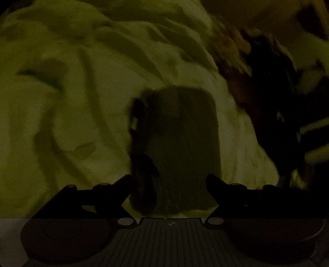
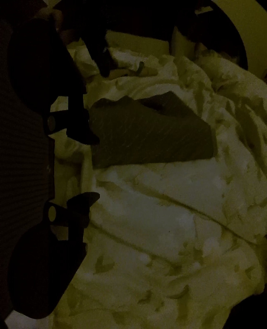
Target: Fold small clothes
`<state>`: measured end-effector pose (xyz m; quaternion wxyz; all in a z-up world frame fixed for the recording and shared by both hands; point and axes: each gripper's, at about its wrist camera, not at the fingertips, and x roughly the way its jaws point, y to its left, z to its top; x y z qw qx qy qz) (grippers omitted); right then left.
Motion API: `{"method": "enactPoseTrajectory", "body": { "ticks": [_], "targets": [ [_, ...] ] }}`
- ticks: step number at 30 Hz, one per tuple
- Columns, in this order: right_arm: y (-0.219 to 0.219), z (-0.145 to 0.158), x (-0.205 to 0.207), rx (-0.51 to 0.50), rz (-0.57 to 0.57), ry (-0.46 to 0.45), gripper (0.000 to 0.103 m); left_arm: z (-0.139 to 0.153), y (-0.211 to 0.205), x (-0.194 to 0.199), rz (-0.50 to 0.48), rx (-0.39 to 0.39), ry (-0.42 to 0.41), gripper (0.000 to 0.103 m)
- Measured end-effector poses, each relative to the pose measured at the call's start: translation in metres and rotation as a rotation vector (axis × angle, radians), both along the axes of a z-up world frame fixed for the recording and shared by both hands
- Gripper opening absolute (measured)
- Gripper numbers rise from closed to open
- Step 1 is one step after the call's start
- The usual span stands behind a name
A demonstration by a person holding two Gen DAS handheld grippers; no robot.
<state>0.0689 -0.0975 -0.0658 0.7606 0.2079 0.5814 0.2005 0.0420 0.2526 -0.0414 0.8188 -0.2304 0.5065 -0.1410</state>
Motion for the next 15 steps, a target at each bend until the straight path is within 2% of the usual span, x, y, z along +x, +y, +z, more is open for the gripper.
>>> {"method": "enactPoseTrajectory", "body": {
  "ticks": [3,10,15],
  "targets": [
    [0.005,-0.001,0.01,0.025,0.008,-0.043,0.061,-0.021,-0.01,0.015,-0.073,0.012,0.012,0.103],
    [0.023,-0.021,0.04,0.063,-0.002,-0.106,0.061,-0.06,-0.001,0.025,-0.094,-0.031,0.065,0.103],
    [0.031,-0.042,0.055,0.08,0.001,-0.12,0.062,-0.078,0.009,0.022,-0.1,-0.105,0.067,0.103]
  ]
}}
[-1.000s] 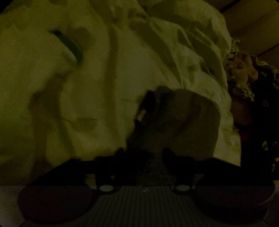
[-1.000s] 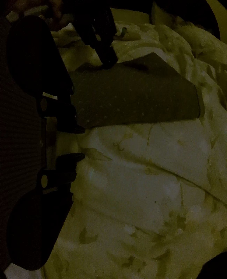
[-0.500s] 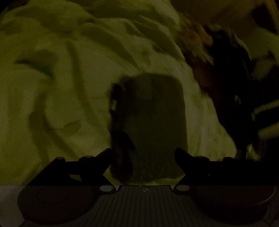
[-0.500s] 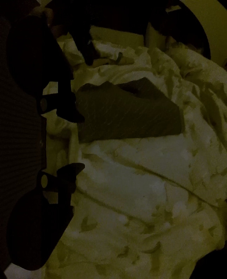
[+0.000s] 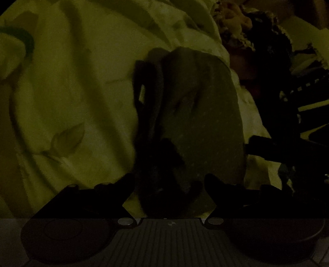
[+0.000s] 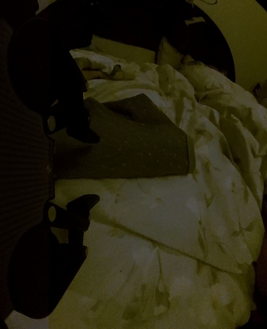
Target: Fold small clothes
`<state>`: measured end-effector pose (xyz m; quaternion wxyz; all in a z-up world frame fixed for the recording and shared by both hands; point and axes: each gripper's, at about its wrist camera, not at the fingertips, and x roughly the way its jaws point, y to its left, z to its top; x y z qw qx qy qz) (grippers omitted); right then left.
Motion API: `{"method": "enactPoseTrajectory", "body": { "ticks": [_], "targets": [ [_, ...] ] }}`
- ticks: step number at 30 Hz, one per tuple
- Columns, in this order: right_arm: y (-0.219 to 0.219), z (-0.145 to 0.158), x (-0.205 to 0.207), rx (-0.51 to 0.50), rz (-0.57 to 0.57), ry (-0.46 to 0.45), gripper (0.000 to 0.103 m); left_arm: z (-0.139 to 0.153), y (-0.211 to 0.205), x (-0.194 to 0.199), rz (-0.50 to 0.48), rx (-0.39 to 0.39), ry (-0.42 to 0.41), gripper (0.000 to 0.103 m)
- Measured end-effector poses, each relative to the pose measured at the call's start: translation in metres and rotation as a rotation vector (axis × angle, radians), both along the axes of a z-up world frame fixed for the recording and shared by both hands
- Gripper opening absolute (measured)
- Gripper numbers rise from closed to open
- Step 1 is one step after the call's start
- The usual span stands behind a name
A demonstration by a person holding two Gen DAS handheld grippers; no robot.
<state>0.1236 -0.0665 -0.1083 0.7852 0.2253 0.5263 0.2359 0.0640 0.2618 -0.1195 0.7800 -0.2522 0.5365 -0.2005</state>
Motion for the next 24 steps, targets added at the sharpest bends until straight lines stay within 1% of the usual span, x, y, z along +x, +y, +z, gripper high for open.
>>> {"method": "enactPoseTrajectory", "body": {
  "ticks": [4,7,11,13,15,17,19,22,24],
  "targets": [
    [0.005,-0.015,0.009,0.012,-0.007,0.0,0.065,-0.009,-0.002,0.006,-0.013,-0.054,-0.003,0.103],
    [0.01,-0.023,0.014,0.083,-0.016,0.008,0.066,-0.014,-0.008,0.012,-0.034,-0.127,0.004,0.103],
    [0.026,-0.032,0.021,0.11,0.012,0.013,0.066,-0.019,-0.018,0.018,-0.055,-0.154,0.002,0.103],
    [0.033,-0.037,0.024,0.118,0.013,0.022,0.066,-0.024,-0.017,0.02,-0.034,-0.171,0.012,0.103],
    [0.036,-0.04,0.026,0.131,0.002,0.027,0.069,-0.028,-0.012,0.022,0.007,-0.21,0.033,0.103],
    [0.038,-0.044,0.027,0.152,-0.016,0.038,0.069,-0.03,-0.007,0.02,0.042,-0.243,0.051,0.103],
    [0.04,-0.046,0.028,0.158,-0.028,0.042,0.069,-0.03,-0.006,0.018,0.059,-0.255,0.052,0.103],
    [0.038,-0.045,0.025,0.151,-0.041,0.045,0.064,-0.03,-0.005,0.014,0.083,-0.261,0.059,0.103],
    [0.036,-0.043,0.023,0.146,-0.059,0.054,0.052,-0.026,-0.005,0.013,0.1,-0.26,0.062,0.102]
  ]
}}
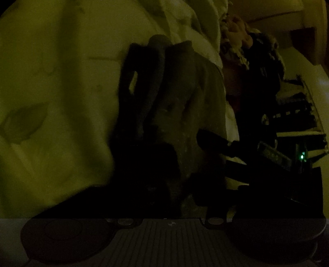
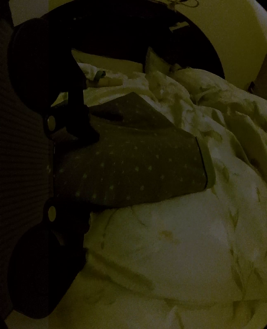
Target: Fold small clothes
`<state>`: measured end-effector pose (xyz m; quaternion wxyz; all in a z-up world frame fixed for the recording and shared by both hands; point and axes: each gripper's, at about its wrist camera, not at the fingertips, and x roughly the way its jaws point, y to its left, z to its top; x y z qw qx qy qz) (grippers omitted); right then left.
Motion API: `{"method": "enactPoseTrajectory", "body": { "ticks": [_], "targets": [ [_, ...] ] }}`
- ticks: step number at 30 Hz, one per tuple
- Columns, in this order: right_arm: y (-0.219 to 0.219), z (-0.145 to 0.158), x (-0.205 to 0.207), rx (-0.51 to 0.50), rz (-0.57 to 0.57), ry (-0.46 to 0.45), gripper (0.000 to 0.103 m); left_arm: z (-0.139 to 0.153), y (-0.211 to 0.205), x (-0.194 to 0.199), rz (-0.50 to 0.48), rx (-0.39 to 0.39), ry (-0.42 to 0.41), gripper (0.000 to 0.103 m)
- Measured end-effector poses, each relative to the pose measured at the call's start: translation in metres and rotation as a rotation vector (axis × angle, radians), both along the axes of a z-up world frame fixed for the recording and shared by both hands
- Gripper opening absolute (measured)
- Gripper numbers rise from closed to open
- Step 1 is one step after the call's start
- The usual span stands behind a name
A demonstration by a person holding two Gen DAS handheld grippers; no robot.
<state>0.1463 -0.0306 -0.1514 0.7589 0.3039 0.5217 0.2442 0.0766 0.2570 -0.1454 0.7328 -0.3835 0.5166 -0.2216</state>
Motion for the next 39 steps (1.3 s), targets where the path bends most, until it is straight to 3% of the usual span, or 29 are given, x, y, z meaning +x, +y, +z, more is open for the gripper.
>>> {"method": "enactPoseTrajectory", "body": {
  "ticks": [2,6,9,18,20,28,39],
  "targets": [
    [-0.002,0.004,-0.003,-0.002,-0.025,0.008,0.042,0.006,-0.002,0.0,0.005,0.011,-0.003,0.097],
    [-0.002,0.013,-0.011,-0.006,-0.057,0.012,0.03,0.021,-0.009,0.001,0.003,0.041,-0.005,0.097],
    [0.0,0.025,-0.019,-0.03,-0.063,0.008,0.028,0.03,-0.013,-0.001,0.005,0.049,0.01,0.096],
    [-0.009,0.053,-0.048,-0.054,-0.084,0.036,0.027,0.056,-0.027,-0.027,0.006,0.053,0.034,0.095],
    [-0.012,0.057,-0.056,-0.057,-0.091,0.048,0.026,0.061,-0.032,-0.032,0.003,0.065,0.041,0.091],
    [-0.02,0.081,-0.098,-0.098,-0.083,0.057,0.025,0.099,-0.06,-0.068,0.003,0.211,0.007,0.087],
    [-0.007,0.145,-0.13,-0.099,-0.028,-0.037,0.025,0.162,-0.047,-0.104,0.081,0.22,-0.06,0.086]
  ]
}}
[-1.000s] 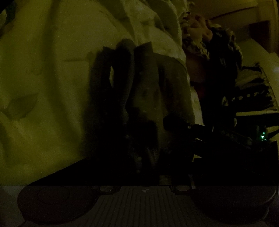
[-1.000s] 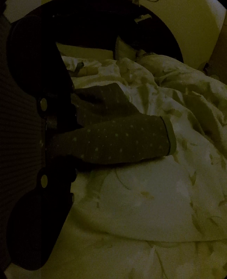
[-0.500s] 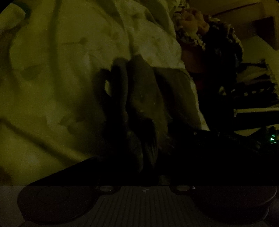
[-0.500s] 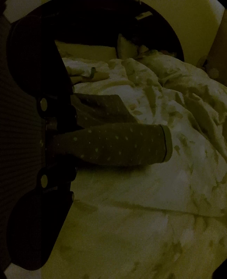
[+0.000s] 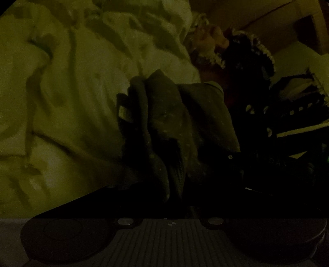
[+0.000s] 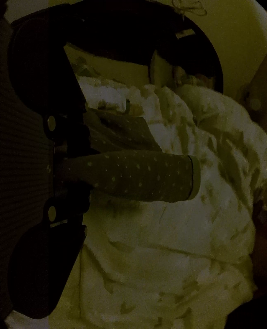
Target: Fold small clothes
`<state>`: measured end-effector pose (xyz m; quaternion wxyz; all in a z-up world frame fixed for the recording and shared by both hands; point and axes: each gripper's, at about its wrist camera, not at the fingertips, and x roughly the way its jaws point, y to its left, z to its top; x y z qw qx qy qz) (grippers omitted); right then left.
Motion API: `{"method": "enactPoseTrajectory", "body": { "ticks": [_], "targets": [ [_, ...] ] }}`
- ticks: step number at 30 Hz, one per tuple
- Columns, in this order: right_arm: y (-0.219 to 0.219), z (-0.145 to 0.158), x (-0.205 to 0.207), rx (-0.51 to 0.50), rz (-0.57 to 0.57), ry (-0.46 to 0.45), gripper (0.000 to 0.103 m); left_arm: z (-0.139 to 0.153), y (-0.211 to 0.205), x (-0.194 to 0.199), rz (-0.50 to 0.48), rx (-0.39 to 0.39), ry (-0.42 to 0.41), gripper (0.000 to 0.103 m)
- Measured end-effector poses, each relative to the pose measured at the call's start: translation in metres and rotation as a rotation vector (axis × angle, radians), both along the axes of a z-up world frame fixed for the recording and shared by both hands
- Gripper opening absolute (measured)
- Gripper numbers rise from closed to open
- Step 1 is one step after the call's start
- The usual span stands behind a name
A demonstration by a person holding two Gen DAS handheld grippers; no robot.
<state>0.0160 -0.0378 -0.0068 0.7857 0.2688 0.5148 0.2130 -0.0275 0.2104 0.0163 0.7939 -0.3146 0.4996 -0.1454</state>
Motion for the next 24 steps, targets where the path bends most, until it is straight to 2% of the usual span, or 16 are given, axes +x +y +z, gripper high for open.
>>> {"method": "enactPoseTrajectory", "body": {
  "ticks": [6,12,19,24],
  "targets": [
    [0.038,0.033,0.002,0.02,0.091,-0.058,0.025,0.034,0.037,-0.021,0.083,0.038,-0.055,0.086],
    [0.108,0.054,0.013,0.052,0.222,-0.094,0.025,0.059,0.093,-0.039,0.182,0.102,-0.085,0.086],
    [0.186,0.06,0.026,0.102,0.325,-0.092,0.025,0.074,0.156,-0.05,0.264,0.182,-0.098,0.086],
    [0.24,0.048,0.041,0.109,0.378,-0.075,0.025,0.063,0.201,-0.047,0.313,0.223,-0.079,0.086]
  ]
}}
